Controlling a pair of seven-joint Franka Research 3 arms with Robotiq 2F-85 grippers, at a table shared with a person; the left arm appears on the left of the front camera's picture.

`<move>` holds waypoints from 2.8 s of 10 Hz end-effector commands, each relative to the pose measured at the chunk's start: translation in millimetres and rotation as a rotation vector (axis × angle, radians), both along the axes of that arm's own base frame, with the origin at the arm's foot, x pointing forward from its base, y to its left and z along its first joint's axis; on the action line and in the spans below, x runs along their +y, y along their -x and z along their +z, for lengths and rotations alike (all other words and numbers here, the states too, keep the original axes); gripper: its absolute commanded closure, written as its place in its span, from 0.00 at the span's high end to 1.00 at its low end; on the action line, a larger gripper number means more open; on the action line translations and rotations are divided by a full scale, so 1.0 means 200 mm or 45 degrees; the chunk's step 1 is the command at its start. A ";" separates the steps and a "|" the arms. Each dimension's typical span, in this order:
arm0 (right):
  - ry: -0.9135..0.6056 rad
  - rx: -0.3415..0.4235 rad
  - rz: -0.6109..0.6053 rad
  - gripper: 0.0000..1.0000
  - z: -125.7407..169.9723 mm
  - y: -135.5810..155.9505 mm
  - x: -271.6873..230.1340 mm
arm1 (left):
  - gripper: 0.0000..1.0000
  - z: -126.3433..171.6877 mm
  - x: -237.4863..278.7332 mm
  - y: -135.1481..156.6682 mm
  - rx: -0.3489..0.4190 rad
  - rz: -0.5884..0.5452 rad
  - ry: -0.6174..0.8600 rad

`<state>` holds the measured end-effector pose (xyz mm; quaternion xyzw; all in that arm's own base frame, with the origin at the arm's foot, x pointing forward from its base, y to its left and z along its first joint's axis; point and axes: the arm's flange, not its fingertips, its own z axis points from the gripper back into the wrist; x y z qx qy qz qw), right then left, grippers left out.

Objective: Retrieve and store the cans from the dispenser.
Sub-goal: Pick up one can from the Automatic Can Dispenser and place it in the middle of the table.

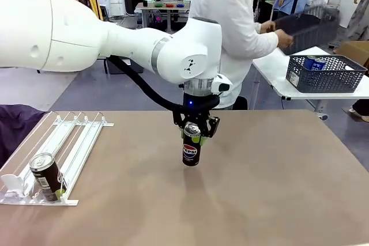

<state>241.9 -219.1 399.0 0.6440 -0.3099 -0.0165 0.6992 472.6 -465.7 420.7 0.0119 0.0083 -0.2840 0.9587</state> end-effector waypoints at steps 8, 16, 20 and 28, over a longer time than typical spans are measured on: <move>-0.002 0.002 0.012 1.00 0.02 0.00 0.00 | 0.93 0.00 0.05 -0.06 0.037 0.028 0.057; -0.002 0.002 0.012 1.00 0.02 0.00 0.00 | 1.00 0.19 0.20 0.04 0.025 0.027 0.182; -0.002 0.002 0.012 1.00 0.02 0.00 0.00 | 1.00 0.65 1.14 0.34 -0.098 0.188 0.498; -0.002 0.002 0.012 1.00 0.02 0.00 0.00 | 1.00 0.13 2.99 0.73 0.104 0.344 1.748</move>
